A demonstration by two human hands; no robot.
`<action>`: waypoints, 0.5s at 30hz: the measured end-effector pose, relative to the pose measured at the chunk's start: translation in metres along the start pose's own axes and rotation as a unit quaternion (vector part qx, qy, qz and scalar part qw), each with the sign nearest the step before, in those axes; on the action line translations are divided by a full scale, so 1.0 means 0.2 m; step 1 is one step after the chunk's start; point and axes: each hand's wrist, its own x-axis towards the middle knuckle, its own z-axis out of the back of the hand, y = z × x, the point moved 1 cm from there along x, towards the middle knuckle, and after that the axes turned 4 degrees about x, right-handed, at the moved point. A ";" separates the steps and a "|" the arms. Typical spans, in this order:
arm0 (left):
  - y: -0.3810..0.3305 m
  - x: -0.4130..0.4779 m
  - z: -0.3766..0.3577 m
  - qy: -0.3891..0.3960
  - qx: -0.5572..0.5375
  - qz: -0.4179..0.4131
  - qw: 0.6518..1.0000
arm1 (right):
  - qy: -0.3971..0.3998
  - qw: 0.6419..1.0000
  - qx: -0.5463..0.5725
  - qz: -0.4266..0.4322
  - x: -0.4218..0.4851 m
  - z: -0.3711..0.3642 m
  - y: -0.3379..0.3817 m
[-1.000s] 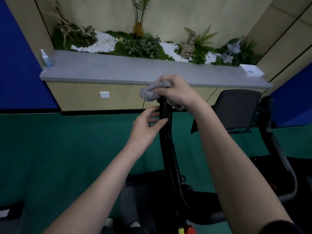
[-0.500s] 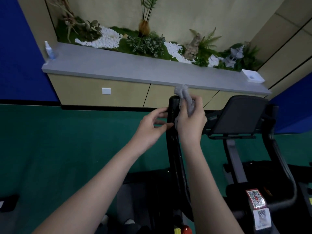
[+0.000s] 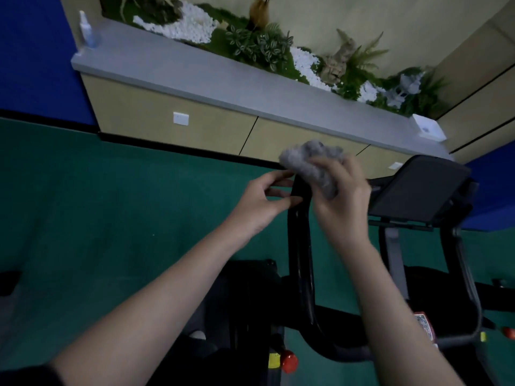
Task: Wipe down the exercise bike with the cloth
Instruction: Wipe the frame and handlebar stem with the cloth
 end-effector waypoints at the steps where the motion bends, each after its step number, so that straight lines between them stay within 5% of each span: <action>1: 0.01 -0.01 0.00 0.003 0.001 0.003 1.000 | 0.000 1.000 -0.008 0.014 0.05 0.01 -0.01; 10: 0.06 -0.03 0.02 -0.014 -0.022 0.026 0.999 | 0.145 0.984 -0.034 0.095 0.02 0.04 -0.04; 15: 0.06 -0.06 -0.01 -0.010 -0.024 0.022 0.999 | 0.118 0.992 0.004 0.038 0.04 0.06 -0.04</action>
